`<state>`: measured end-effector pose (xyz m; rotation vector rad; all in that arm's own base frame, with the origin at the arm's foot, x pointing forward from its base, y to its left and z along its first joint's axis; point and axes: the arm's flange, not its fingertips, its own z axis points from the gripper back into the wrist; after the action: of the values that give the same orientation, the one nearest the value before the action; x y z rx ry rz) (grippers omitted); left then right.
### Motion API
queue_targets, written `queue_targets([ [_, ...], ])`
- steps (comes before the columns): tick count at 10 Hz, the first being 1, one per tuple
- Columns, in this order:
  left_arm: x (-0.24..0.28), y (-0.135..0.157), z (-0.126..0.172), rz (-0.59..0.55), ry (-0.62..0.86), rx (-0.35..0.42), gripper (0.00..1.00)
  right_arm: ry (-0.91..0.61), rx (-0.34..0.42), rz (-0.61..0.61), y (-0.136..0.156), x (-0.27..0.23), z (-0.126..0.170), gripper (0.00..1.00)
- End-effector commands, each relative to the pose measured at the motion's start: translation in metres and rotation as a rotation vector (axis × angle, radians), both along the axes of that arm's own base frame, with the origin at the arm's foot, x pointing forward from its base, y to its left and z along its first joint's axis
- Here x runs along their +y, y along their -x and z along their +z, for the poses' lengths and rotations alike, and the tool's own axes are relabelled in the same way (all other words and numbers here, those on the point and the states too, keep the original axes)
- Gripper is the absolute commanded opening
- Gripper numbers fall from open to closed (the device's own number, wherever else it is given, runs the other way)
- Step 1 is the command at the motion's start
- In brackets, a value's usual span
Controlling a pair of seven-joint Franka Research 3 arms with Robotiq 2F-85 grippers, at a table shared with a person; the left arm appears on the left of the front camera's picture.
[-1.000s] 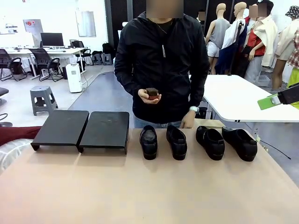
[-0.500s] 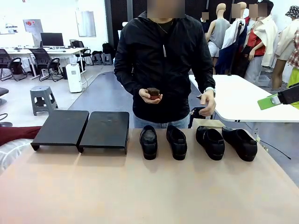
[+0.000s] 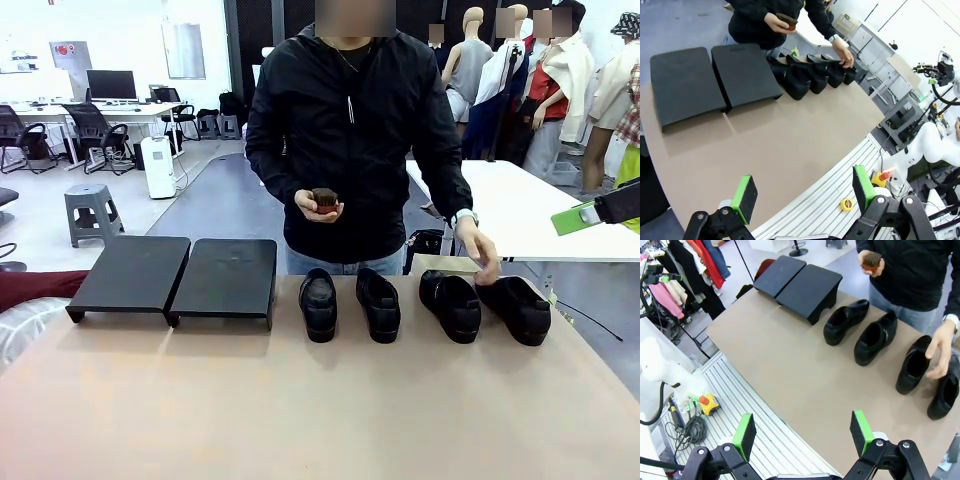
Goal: Organize the shoes by placing them on the stand.
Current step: Pick up one Shoe and place it in the middle of the table.
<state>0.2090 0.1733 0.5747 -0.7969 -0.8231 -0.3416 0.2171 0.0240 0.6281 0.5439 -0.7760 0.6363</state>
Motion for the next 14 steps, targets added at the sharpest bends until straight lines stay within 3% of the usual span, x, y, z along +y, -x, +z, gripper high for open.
queue_targets([
  [1, 0.001, -0.001, 0.002, -0.018, 0.002, -0.017, 1.00, 0.054, 0.062, 0.037, -0.041, 0.042, -0.028, 1.00],
  [9, 0.001, -0.001, 0.002, -0.018, 0.002, -0.017, 1.00, 0.054, 0.062, 0.037, -0.041, 0.042, -0.028, 1.00],
  [11, 0.001, -0.001, 0.002, -0.018, 0.002, -0.017, 1.00, 0.107, 0.131, 0.011, -0.047, 0.051, -0.025, 1.00],
  [14, 0.001, -0.001, 0.002, -0.018, 0.002, -0.017, 1.00, 0.257, 0.326, -0.119, -0.096, 0.100, -0.017, 1.00],
])
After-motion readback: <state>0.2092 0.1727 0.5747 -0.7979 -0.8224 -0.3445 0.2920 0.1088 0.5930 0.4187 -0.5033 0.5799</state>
